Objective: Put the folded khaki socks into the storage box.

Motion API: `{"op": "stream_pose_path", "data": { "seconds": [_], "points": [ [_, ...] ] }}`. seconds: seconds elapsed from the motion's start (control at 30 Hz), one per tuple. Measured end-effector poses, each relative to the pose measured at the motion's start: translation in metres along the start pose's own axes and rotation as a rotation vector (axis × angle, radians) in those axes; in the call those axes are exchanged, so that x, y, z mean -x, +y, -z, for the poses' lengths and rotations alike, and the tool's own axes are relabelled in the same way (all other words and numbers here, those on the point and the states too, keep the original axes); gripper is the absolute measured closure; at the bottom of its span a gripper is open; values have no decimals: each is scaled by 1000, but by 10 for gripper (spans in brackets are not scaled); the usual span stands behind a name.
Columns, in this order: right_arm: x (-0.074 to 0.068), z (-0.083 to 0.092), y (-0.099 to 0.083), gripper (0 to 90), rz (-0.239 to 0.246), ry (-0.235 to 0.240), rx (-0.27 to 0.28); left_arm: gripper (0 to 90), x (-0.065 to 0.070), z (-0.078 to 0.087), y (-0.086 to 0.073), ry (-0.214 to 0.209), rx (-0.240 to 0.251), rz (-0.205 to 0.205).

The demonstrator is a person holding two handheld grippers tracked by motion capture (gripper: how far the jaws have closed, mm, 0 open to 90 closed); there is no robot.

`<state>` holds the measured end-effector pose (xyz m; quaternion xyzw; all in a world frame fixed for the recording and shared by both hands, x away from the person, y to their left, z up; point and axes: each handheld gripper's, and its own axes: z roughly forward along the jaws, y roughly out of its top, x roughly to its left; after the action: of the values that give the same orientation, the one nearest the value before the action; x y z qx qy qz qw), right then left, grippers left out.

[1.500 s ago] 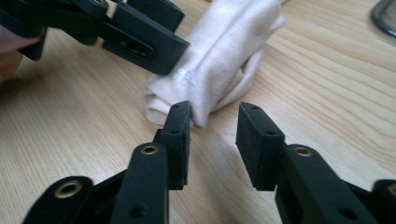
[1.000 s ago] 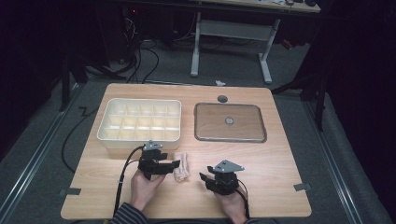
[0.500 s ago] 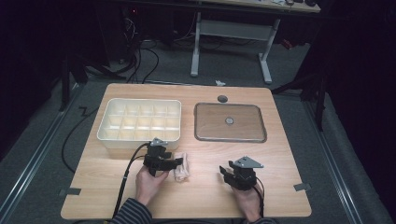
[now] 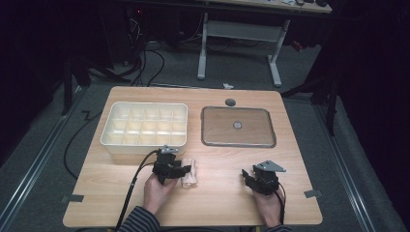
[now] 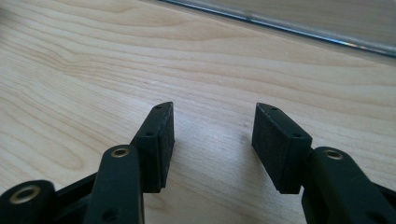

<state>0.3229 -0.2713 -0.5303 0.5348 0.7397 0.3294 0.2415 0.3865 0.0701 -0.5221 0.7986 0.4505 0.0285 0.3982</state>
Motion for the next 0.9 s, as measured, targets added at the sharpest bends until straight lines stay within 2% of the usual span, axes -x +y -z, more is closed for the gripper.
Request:
{"op": "stream_pose_path", "data": {
  "seconds": [0.07, 0.17, 0.3, 0.4, 0.5, 0.77, 0.9],
  "points": [
    [2, -2, 1, 468, -4, -7, -13, 524, -1, 0, -3, -14, 16, 7],
    [3, -3, 2, 455, -4, -8, -16, 584, 0, 0, -6, -23, 46, -9],
    [1, -3, 2, 433, 8, -11, -20, 641, 2, 0, -6, -24, 45, -19],
    [1, -3, 2, 427, 8, -10, -21, 675, 1, 0, -6, -41, 44, -18],
    [1, -3, 2, 426, 8, -10, -21, 708, 3, 2, -6, -36, 49, -36],
    [1, -3, 2, 415, 9, -10, -21, 731, 5, 5, -6, -36, 37, -55],
    [1, -3, 2, 413, 10, -10, -21, 735, 4, 7, -6, -50, 30, -60]
  ]
}}
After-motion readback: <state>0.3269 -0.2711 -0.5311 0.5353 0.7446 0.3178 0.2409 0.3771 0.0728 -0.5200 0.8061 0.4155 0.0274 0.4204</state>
